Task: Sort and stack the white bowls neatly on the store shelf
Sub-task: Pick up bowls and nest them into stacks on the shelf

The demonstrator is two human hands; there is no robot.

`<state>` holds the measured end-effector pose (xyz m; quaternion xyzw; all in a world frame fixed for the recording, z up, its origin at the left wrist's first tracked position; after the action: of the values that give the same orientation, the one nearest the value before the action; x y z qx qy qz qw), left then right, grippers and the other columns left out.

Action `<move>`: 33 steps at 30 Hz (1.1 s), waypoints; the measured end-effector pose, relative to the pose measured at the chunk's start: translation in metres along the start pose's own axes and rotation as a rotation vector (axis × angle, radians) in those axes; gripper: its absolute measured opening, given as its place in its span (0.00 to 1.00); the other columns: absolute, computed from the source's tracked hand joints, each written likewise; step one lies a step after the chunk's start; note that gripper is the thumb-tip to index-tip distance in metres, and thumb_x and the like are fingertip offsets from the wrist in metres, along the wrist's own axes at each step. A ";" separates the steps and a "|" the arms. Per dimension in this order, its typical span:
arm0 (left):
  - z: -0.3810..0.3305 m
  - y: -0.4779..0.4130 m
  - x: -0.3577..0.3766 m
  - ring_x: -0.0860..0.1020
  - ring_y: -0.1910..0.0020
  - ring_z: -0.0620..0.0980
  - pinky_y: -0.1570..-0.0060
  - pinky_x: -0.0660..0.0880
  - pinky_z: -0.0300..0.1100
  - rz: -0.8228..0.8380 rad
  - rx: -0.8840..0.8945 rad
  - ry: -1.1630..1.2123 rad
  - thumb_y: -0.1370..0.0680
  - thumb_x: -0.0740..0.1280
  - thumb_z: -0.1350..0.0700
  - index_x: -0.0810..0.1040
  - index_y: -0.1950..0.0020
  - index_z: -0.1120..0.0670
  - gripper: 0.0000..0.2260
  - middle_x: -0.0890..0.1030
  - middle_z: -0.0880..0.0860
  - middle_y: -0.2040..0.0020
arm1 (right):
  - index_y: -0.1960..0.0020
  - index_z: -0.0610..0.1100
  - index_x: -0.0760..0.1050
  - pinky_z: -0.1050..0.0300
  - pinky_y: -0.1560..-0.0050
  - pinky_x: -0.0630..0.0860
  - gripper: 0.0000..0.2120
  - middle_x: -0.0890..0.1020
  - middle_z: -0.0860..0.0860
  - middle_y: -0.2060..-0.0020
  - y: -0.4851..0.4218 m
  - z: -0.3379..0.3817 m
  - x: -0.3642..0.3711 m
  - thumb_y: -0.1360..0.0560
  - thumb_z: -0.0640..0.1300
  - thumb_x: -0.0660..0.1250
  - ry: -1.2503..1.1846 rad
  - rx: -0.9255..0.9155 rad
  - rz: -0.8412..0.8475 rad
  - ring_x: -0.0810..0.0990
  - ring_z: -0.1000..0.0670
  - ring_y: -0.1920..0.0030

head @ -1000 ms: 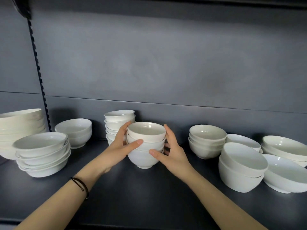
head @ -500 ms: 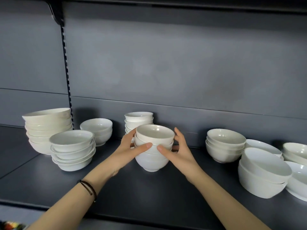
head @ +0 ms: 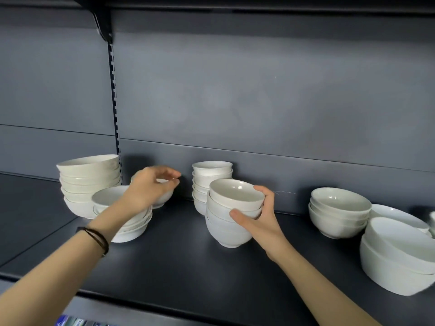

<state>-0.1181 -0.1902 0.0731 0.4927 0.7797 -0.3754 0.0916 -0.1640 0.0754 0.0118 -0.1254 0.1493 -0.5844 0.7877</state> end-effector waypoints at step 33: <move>0.011 0.058 0.053 0.75 0.37 0.41 0.46 0.75 0.33 0.391 -0.055 0.482 0.27 0.74 0.51 0.57 0.26 0.38 0.37 0.74 0.38 0.36 | 0.30 0.67 0.43 0.72 0.47 0.73 0.47 0.67 0.68 0.35 0.012 -0.009 0.021 0.27 0.39 0.73 0.148 0.016 0.282 0.71 0.71 0.38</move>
<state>-0.0983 -0.1469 0.0099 0.7056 0.6793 -0.2015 -0.0122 -0.1513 0.0583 -0.0029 -0.0535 0.2187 -0.4769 0.8496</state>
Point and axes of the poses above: each hand's wrist, its own y-axis away from the middle knuckle, its own x-axis out of the palm, z = x × y, the point moved 1 cm from there along -y, towards the middle knuckle
